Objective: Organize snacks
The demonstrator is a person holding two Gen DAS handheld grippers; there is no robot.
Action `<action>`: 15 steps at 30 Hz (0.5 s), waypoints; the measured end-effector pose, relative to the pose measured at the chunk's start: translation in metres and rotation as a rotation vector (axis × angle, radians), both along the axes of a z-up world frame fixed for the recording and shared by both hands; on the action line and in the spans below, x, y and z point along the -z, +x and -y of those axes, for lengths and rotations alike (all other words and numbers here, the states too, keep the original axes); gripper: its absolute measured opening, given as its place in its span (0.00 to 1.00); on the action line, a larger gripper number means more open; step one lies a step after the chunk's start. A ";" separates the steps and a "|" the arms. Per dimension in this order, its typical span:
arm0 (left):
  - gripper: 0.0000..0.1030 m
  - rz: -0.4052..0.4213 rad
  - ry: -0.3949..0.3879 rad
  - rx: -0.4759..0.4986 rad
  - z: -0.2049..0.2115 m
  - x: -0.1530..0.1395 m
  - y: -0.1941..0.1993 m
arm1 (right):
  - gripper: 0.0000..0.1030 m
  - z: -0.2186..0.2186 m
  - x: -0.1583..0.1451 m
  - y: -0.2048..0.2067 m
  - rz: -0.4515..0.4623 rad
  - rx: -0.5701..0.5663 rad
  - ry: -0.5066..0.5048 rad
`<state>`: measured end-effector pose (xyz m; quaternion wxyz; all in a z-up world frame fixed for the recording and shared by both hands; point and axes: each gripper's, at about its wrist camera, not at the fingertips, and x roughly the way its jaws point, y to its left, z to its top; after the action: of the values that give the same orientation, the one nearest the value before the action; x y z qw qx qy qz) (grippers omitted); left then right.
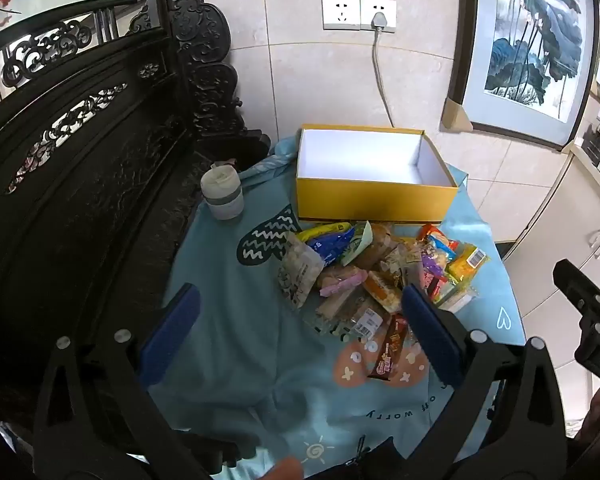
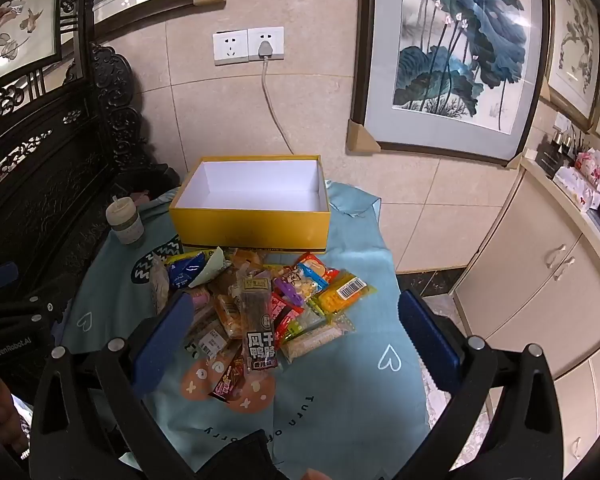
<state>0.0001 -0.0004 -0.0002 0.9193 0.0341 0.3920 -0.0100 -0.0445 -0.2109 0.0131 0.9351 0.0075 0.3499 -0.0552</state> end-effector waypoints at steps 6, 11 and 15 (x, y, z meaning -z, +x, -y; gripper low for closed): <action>0.98 -0.002 -0.003 -0.002 0.001 0.000 0.000 | 0.99 -0.002 -0.001 0.001 0.001 0.002 -0.013; 0.98 0.000 -0.006 0.001 0.001 0.000 0.000 | 0.99 -0.002 -0.002 0.001 0.001 0.001 -0.016; 0.98 -0.001 -0.004 0.002 0.002 0.000 0.000 | 0.99 -0.001 -0.002 0.002 -0.001 0.004 -0.013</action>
<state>0.0003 -0.0019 -0.0006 0.9191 0.0323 0.3924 -0.0116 -0.0425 -0.2101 0.0151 0.9349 0.0020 0.3500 -0.0594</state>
